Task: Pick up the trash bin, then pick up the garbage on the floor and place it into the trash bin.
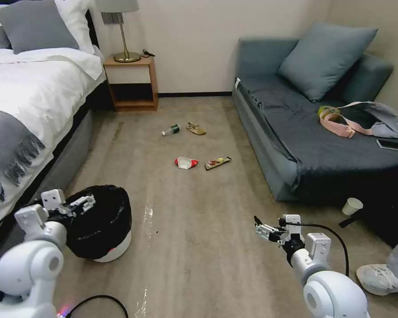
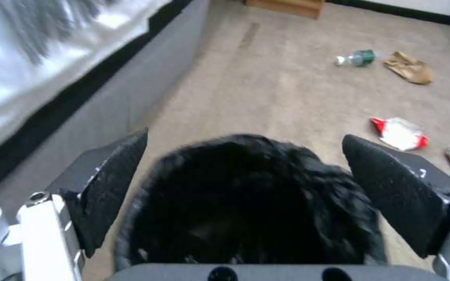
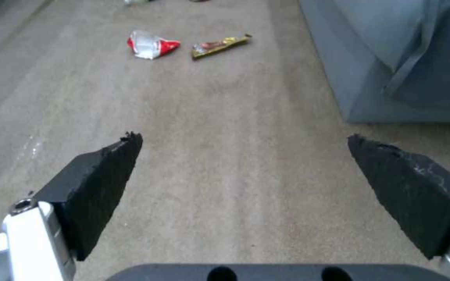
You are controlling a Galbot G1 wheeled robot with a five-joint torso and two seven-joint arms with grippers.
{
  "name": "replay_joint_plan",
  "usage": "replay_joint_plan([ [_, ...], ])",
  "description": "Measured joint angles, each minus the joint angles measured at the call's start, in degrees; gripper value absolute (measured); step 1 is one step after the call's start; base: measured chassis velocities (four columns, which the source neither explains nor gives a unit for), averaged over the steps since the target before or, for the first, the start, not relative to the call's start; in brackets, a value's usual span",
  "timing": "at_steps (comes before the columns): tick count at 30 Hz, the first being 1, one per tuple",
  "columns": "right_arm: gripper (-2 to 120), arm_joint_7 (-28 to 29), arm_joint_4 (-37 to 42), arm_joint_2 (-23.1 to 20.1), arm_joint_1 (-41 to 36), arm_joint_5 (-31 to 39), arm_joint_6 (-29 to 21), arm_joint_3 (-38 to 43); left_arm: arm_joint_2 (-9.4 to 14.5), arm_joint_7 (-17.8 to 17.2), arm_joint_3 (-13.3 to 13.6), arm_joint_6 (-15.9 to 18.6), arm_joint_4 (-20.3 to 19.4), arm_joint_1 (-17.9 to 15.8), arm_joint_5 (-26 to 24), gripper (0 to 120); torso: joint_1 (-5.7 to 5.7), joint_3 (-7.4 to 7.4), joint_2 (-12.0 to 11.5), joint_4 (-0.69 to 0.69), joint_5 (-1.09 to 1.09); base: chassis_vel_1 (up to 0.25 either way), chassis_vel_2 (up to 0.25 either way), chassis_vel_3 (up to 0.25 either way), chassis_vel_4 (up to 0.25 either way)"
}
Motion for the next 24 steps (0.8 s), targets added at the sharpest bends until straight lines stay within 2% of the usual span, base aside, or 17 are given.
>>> replay_joint_plan([
  [1, 100, -0.07, -0.38, 0.06, 0.10, -0.34, 0.26, -0.17, 1.58, -0.34, -0.55, 0.00, 1.17, -0.28, -0.52, 100, 0.00, 0.00, 0.00, 0.00, 0.00, 0.000, 0.000, 0.000, 0.000],
  [4, 100, -0.17, -0.97, 0.17, 0.46, -0.60, 0.48, -0.44, 4.11, -0.40, -1.17, 0.01, 3.18, -0.27, -1.34, 100, 0.00, 0.00, 0.00, 0.01, 0.00, 0.000, 0.000, 0.000, 0.000],
  [5, 100, -0.17, -0.97, 0.17, 0.46, -0.60, 0.48, -0.44, 4.11, -0.40, -1.17, 0.01, 3.18, -0.27, -1.34, 100, 0.00, 0.00, 0.00, 0.01, 0.00, 0.000, 0.000, 0.000, 0.000],
  [7, 100, -0.22, -1.42, 0.33, 0.94, -0.73, 0.64, -0.80, 6.12, -0.31, -0.95, 0.00, 5.77, -0.23, -1.90, 100, 0.00, 0.00, 0.00, 0.01, 0.00, 0.000, 0.000, 0.000, 0.000],
  [9, 100, -0.23, -1.51, 0.38, 1.08, -0.76, 0.66, -0.90, 6.53, -0.25, -0.73, 0.00, 6.55, -0.27, -1.96, 100, 0.00, 0.00, 0.00, 0.01, 0.00, 0.000, 0.000, 0.000, 0.000],
  [11, 100, -0.25, -1.78, 0.63, 1.52, -0.87, 0.78, -1.37, 7.86, -0.09, 0.33, -0.02, 10.29, -1.21, -1.87, 100, 0.00, 0.00, 0.00, 0.01, 0.00, 0.000, 0.000, 0.000, 0.000],
  [12, 100, -0.25, -1.78, 0.63, 1.52, -0.87, 0.78, -1.37, 7.86, -0.09, 0.33, -0.02, 10.29, -1.21, -1.87, 100, 0.00, 0.00, 0.00, 0.01, 0.00, 0.000, 0.000, 0.000, 0.000],
  [15, 100, -0.26, -2.07, 0.94, 1.64, -1.15, 1.12, -1.73, 8.10, 0.03, 1.73, -0.08, 13.89, -2.75, -1.21, 100, 0.00, 0.00, 0.00, 0.01, 0.00, 0.000, 0.000, 0.000, 0.000],
  [20, 100, -0.28, -2.18, 1.12, 1.59, -1.45, 1.49, -1.83, 8.01, 0.08, 2.78, -0.10, 16.20, -3.94, -0.28, 100, 0.00, 0.00, 0.00, 0.01, 0.00, 0.000, 0.000, 0.000, 0.000],
  [23, 100, -0.29, -2.22, 1.35, 1.14, -1.71, 1.87, -1.87, 7.46, 0.23, 4.75, -0.14, 20.41, -6.27, 1.89, 100, 0.00, 0.00, 0.00, 0.00, 0.00, 0.000, 0.000, 0.000, 0.000],
  [24, 100, -0.29, -2.22, 1.35, 1.14, -1.71, 1.87, -1.87, 7.46, 0.23, 4.75, -0.14, 20.41, -6.27, 1.89, 100, 0.00, 0.00, 0.00, 0.00, 0.00, 0.000, 0.000, 0.000, 0.000],
])
